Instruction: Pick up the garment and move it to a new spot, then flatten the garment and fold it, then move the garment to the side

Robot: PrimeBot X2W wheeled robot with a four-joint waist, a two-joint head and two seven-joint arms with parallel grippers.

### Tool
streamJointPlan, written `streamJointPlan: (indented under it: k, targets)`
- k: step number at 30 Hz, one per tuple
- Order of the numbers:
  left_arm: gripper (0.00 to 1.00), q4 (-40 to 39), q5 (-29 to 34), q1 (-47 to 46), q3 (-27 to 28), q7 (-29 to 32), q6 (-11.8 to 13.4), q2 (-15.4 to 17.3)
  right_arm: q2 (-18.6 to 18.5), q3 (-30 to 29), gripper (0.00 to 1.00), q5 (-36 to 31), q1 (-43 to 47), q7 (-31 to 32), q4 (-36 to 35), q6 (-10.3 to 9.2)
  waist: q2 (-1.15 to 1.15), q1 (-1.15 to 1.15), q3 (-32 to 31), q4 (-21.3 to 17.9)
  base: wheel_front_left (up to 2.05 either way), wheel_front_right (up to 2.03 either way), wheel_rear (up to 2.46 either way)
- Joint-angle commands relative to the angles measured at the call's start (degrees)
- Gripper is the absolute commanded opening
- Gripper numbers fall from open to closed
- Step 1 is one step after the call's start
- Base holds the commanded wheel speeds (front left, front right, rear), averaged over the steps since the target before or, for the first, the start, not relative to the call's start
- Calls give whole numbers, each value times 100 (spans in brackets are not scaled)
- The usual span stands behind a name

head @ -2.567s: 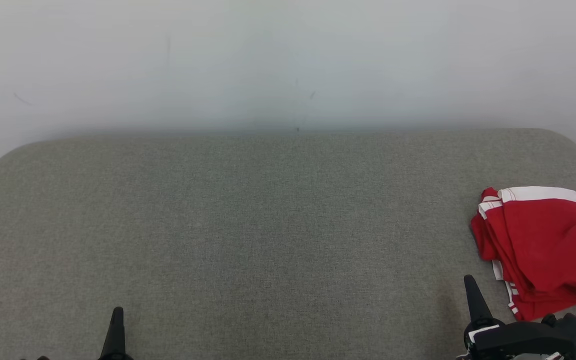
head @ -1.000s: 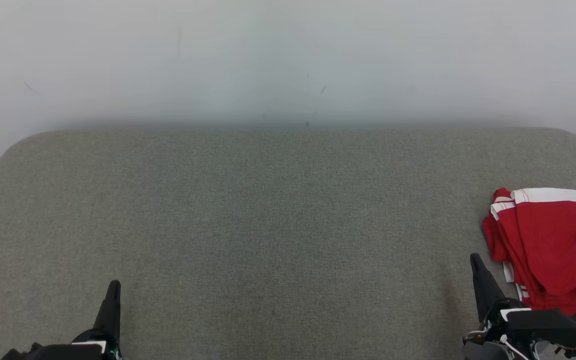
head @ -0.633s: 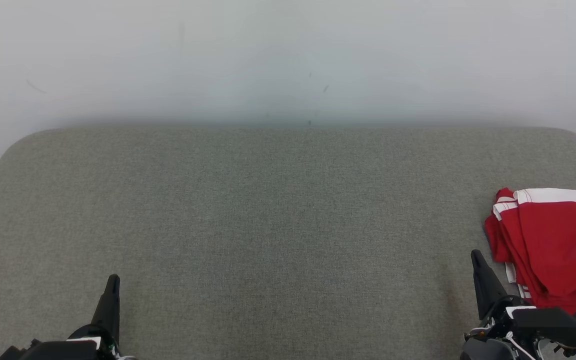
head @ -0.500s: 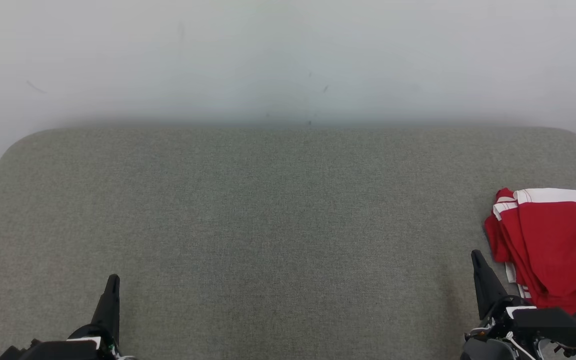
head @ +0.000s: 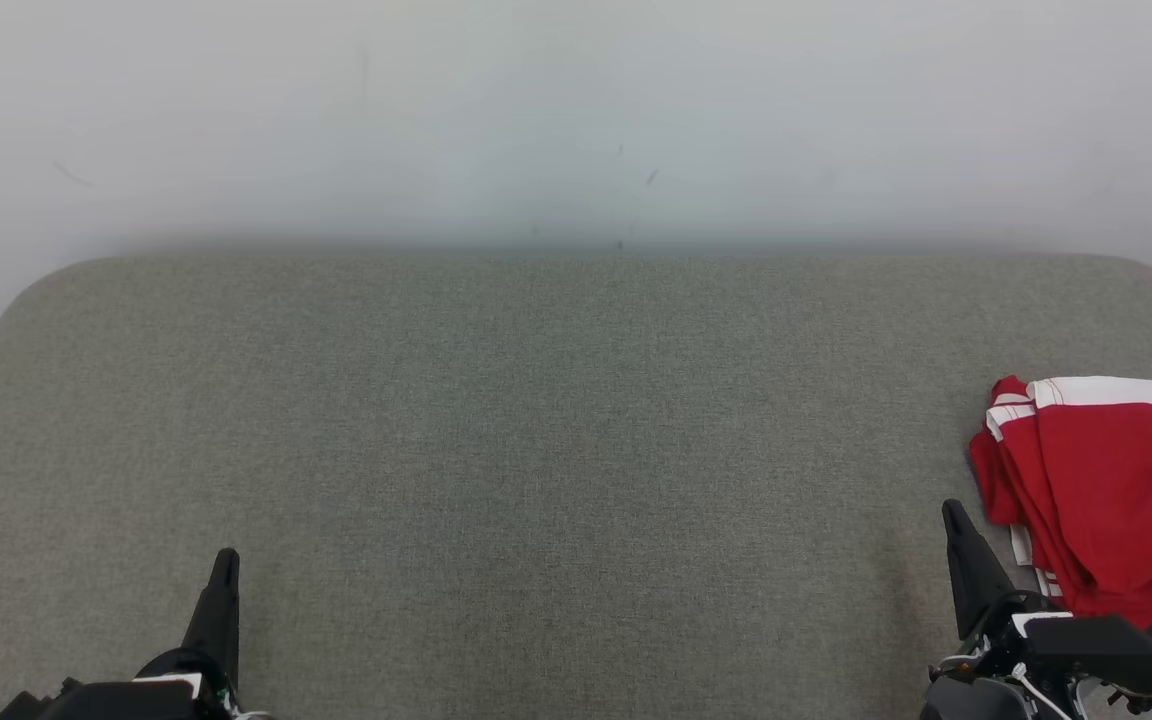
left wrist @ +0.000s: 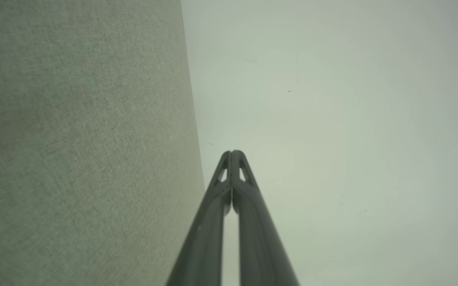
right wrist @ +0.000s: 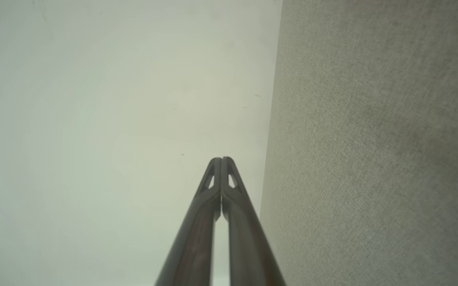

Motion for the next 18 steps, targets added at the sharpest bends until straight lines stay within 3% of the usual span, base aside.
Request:
streamJointPlan:
  k: [1, 18]
  targets:
    - [0, -17, -26, -56, 19, 11, -20, 19, 1, -3, 0, 6, -46, 18, -10, -12, 0, 0, 0, 0, 0, 0, 0]
    - [0, -17, -27, -55, 19, 11, -20, 19, 1, -3, 0, 7, -46, 17, -10, -12, 0, 0, 0, 0, 0, 0, 0]
